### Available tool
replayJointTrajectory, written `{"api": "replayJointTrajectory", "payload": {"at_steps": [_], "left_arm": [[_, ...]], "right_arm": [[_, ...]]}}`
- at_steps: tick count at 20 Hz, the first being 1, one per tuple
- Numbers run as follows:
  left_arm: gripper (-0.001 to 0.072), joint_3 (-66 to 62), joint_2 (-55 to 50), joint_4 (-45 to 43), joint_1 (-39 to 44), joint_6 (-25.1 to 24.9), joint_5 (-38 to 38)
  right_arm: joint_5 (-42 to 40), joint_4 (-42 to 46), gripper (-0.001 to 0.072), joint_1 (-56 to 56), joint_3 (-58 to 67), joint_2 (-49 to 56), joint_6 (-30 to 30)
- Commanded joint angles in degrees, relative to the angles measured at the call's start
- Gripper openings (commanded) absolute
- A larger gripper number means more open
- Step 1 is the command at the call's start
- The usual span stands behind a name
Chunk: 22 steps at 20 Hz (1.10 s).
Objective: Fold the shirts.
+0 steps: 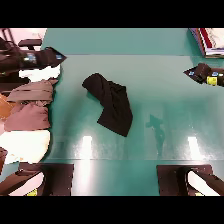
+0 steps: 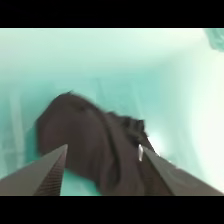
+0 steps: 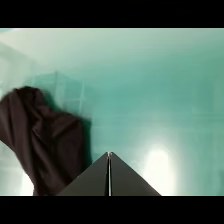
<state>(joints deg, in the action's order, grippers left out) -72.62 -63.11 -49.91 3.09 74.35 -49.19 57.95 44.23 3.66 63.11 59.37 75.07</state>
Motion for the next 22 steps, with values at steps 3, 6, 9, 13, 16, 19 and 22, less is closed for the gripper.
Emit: {"api": "replayJointTrajectory", "payload": {"at_steps": [3, 6, 9, 13, 16, 19, 22], "left_arm": [[0.0535, -5.31, -14.56, -2.56, 13.03, -3.82, 4.57], [0.0536, -13.55, -26.27, -12.96, 16.81, 3.91, 0.00], [0.0536, -17.27, -33.00, -16.46, 17.29, 10.32, -3.96], [0.0535, -17.27, -36.22, -14.25, 17.29, 10.71, -4.48], [0.0512, -17.27, -36.37, -13.00, 17.29, 10.73, -2.82], [0.0026, -17.29, -36.35, -12.90, 17.27, 10.51, -0.85], [0.0024, -21.53, -34.42, -13.51, 15.87, 10.75, -4.09]], "right_arm": [[-0.09, -12.92, 0.0020, 0.09, 0.07, -0.04, 0.11], [1.70, -14.60, 0.0020, 0.11, 0.07, -0.04, 0.07], [3.63, -14.53, 0.0020, 0.09, 0.04, -0.02, 0.07], [3.67, -14.53, 0.0020, 0.09, 0.04, -0.02, 0.07], [3.58, -14.58, 0.0020, 0.09, 0.07, -0.04, 0.07], [3.72, -14.67, 0.0020, 0.09, 0.07, -0.13, 0.07], [2.16, -14.23, 0.0020, 0.11, 0.85, -2.12, -0.20]]}}
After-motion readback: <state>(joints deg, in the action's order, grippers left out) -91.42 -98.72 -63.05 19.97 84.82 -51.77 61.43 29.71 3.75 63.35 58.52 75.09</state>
